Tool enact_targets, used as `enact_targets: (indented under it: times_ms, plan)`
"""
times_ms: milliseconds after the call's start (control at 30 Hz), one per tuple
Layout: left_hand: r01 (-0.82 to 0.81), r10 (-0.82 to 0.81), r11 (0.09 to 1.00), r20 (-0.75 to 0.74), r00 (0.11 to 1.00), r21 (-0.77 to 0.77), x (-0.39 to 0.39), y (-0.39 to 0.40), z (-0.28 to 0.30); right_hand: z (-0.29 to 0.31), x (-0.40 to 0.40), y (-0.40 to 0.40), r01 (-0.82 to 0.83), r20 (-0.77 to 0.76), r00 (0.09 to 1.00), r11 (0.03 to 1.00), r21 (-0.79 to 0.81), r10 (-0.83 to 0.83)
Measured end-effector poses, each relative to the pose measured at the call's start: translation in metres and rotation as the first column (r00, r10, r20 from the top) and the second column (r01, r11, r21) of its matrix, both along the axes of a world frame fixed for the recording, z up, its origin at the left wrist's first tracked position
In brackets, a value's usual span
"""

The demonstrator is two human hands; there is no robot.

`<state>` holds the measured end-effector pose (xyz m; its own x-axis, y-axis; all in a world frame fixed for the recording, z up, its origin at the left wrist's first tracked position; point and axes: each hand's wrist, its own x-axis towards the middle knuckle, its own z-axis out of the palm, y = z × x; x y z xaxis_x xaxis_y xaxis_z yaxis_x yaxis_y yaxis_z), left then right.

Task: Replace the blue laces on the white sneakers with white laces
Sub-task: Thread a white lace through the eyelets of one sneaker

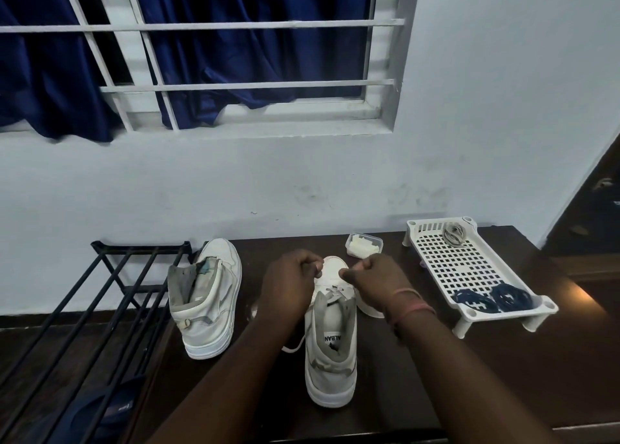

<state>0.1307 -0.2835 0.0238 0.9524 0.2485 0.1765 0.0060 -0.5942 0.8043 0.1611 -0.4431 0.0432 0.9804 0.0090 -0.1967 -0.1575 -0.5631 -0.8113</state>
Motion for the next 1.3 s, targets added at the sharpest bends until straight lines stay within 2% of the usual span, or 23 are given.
enact_targets:
  times_ms: [67,167,233,300,367,433,600,933,1100,1300]
  plan:
    - [-0.025,0.023,0.999,-0.045,0.999,-0.037,0.002,-0.003,0.000,-0.001,-0.002,-0.005,-0.030,-0.159,0.987,0.999,-0.031,0.025]
    - [0.073,-0.077,0.997,-0.169,0.983,-0.031,0.004,-0.013,-0.002,-0.010,-0.010,-0.006,-0.006,-0.365,0.931,0.998,0.064,0.029]
    - [0.132,-0.110,0.988,-0.240,0.964,0.078,0.005,-0.018,-0.007,-0.014,-0.010,-0.007,0.022,-0.408,0.913,0.994,0.105,0.023]
    - [0.139,-0.060,0.955,-0.288,0.956,0.263,0.004,-0.022,-0.011,-0.016,-0.006,-0.011,0.038,-0.439,0.898,0.988,0.146,0.030]
    - [0.120,-0.015,0.919,-0.272,0.962,0.375,0.001,-0.024,-0.016,-0.021,-0.003,-0.015,0.056,-0.484,0.874,0.976,0.208,0.053]
    - [0.118,-0.016,0.901,-0.240,0.971,0.418,0.000,-0.024,-0.019,-0.024,-0.003,-0.015,0.096,-0.531,0.845,0.961,0.260,0.059]
    - [0.147,-0.056,0.887,-0.214,0.975,0.437,0.000,-0.028,-0.028,-0.029,0.000,-0.017,0.153,-0.575,0.817,0.941,0.301,0.051]
    - [0.136,-0.058,0.860,-0.169,0.984,0.491,-0.004,-0.032,-0.027,-0.026,0.000,-0.017,0.157,-0.564,0.823,0.928,0.339,0.067]
    - [0.141,-0.092,0.903,-0.137,0.986,0.407,-0.007,-0.030,-0.027,-0.026,-0.003,-0.023,0.171,-0.602,0.790,0.900,0.400,0.117]
    - [0.141,-0.093,0.849,-0.119,0.989,0.509,-0.006,-0.028,-0.036,-0.038,-0.002,-0.019,0.134,-0.629,0.763,0.914,0.382,0.151]
